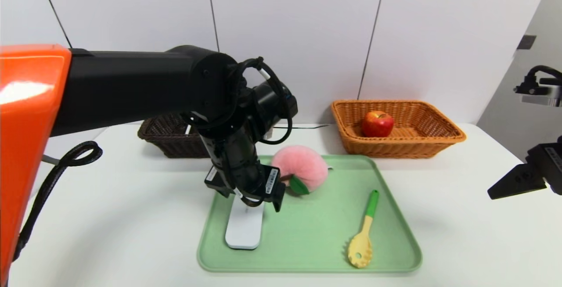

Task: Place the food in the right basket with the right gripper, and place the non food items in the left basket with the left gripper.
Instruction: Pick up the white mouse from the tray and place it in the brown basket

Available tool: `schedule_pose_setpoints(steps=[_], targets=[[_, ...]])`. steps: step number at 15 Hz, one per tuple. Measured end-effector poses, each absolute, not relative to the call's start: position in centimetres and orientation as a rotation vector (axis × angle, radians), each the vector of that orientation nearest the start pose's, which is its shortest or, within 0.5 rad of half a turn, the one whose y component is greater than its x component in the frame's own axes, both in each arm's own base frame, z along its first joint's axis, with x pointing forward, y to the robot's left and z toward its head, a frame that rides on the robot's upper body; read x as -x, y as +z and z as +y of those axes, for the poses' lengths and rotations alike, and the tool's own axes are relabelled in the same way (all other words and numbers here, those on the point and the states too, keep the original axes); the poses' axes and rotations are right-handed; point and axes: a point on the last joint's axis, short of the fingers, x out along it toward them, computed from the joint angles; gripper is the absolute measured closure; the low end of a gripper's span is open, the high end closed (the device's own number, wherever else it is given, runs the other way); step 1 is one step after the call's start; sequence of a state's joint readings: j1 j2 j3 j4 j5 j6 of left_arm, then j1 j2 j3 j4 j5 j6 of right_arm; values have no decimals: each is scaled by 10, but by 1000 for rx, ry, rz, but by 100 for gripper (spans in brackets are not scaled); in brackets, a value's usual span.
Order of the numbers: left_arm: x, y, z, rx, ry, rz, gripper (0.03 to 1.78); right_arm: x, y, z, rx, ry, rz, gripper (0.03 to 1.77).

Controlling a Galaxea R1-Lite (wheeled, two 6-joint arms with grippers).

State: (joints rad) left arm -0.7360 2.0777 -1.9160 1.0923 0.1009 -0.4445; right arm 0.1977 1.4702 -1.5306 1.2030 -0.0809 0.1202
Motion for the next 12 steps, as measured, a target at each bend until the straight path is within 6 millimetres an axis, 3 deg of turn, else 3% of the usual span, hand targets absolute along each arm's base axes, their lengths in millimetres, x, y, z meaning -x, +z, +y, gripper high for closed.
schedule_pose_setpoints(steps=[12], targets=[[-297,181,-233,-97,-144,1307,12,-189,288,37,49,44,1104,10]])
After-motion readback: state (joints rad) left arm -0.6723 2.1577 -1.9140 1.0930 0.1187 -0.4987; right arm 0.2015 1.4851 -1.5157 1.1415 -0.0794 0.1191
